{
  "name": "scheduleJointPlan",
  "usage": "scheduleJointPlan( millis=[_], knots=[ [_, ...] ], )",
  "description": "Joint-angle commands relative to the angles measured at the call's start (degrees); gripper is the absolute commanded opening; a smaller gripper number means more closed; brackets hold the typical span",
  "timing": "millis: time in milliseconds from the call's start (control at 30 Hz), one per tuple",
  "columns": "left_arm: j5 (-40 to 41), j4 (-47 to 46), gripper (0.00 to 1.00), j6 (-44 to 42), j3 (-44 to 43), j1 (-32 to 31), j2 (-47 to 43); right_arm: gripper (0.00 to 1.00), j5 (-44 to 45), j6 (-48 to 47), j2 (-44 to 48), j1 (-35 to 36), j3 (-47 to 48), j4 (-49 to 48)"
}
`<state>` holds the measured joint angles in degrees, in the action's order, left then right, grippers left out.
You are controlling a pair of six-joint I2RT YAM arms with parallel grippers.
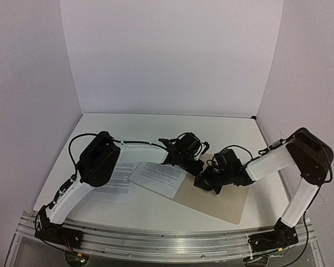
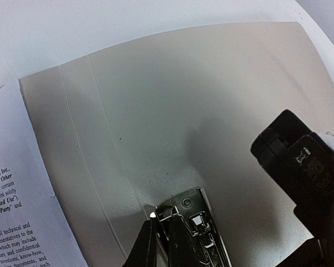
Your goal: Put the files into the folder
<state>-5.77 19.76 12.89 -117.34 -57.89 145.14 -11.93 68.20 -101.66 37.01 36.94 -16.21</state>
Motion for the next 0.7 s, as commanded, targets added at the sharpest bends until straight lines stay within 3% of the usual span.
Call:
scheduleJointPlan(
  millis=[0, 233, 500, 667],
  knots=[
    [3.85, 16.08, 0.00, -5.51, 2.81, 5.17, -2.04, 0.00, 15.58, 2.59, -9.72, -1.32, -4.16, 33.91],
    [6.64, 13.55, 0.00, -8.99, 5.92, 5.63, -3.20, 0.00, 18.43, 5.93, 1.78, -1.33, -5.20, 38.47],
    [5.98, 12.73, 0.00, -8.57, 7.31, 5.68, -3.90, 0.00, 16.64, 3.42, 3.67, -1.33, -1.25, 39.87],
    [0.91, 14.25, 0.00, -4.56, 4.31, 5.66, -3.18, 0.00, 11.23, -3.08, 4.82, -1.41, 6.52, 39.77]
  ],
)
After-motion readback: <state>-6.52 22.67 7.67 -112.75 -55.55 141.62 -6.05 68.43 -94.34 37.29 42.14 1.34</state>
